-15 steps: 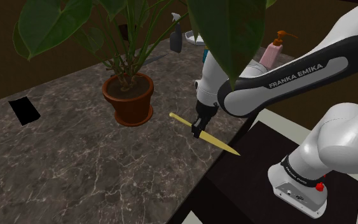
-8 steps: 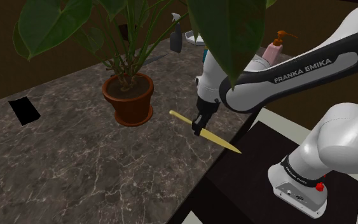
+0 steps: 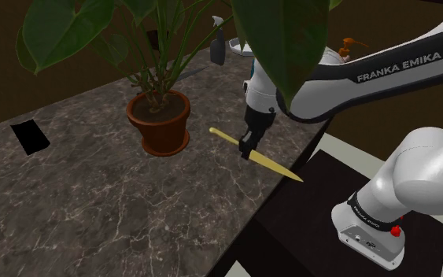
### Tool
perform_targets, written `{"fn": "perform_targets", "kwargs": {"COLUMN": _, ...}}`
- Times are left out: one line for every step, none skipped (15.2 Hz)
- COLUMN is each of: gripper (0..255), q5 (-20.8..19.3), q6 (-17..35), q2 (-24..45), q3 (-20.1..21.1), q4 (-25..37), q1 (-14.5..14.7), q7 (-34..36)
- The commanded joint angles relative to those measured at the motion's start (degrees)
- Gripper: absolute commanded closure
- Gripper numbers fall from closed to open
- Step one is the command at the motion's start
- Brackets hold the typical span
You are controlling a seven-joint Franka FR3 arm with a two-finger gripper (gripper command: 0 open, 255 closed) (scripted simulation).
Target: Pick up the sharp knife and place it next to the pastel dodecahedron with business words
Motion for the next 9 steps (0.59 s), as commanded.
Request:
{"fn": "perform_targets", "kwargs": {"gripper": 255, "q5": -0.1, "q6": -1.8, "q2": -1.0, "q3": -0.4, "q4": 0.8, "q1": 0.0, "q7": 0.0}}
{"fn": "perform_targets", "kwargs": {"gripper": 255, "q5": -0.2, "q6": -2.7, "q2": -1.4, "q3": -0.5, "q4": 1.3, "q1": 0.0, "q7": 0.0}}
{"fn": "perform_targets", "kwargs": {"gripper": 255, "q5": -0.3, "q6": -3.6, "q2": -1.8, "q3": -0.7, "q4": 1.8, "q1": -0.1, "q7": 0.1}}
{"fn": "perform_targets", "kwargs": {"gripper": 255, "q5": -0.4, "q6": -4.5, "q2": -2.2, "q3": -0.8, "q4": 2.3, "q1": -0.1, "q7": 0.1}}
{"fn": "perform_targets", "kwargs": {"gripper": 255, "q5": -0.5, "q6": -5.4, "q2": -2.5, "q3": -1.0, "q4": 2.8, "q1": -0.1, "q7": 0.2}}
{"fn": "perform_targets", "kwargs": {"gripper": 255, "q5": -0.6, "q6": -6.2, "q2": -2.9, "q3": -1.1, "q4": 3.4, "q1": -0.1, "q7": 0.2}}
{"fn": "perform_targets", "kwargs": {"gripper": 255, "q5": -0.6, "q6": -7.1, "q2": -3.2, "q3": -1.3, "q4": 3.9, "q1": -0.1, "q7": 0.3}}
{"fn": "perform_targets", "kwargs": {"gripper": 255, "q5": -0.7, "q6": -7.9, "q2": -3.5, "q3": -1.4, "q4": 4.5, "q1": -0.2, "q7": 0.3}}
{"fn": "perform_targets", "kwargs": {"gripper": 255, "q5": -0.8, "q6": -8.8, "q2": -3.7, "q3": -1.5, "q4": 5.0, "q1": -0.2, "q7": 0.4}}
